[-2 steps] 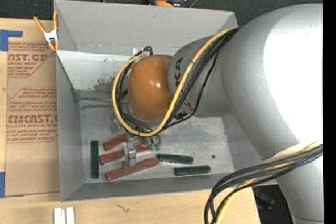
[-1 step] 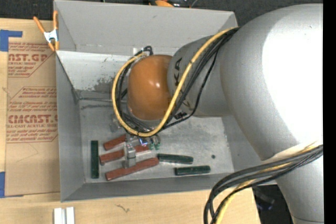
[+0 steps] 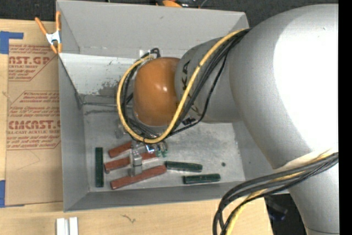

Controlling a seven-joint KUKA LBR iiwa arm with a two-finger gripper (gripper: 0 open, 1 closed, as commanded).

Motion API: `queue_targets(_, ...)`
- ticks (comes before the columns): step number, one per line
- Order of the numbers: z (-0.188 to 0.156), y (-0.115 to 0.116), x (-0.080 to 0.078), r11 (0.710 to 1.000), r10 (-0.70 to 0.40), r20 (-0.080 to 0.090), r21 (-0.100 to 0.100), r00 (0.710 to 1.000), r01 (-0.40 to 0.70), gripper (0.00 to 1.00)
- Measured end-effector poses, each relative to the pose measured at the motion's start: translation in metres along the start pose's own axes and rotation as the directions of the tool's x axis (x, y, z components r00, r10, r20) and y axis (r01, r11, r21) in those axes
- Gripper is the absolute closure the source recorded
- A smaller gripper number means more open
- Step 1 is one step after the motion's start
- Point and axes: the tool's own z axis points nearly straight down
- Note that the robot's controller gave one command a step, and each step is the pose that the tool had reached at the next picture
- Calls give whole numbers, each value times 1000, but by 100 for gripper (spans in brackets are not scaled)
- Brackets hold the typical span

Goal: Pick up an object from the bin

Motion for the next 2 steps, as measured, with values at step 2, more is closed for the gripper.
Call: queue_targets(2, 0, 1, 0, 1000, 1, 0, 0, 1000, -1, 0)
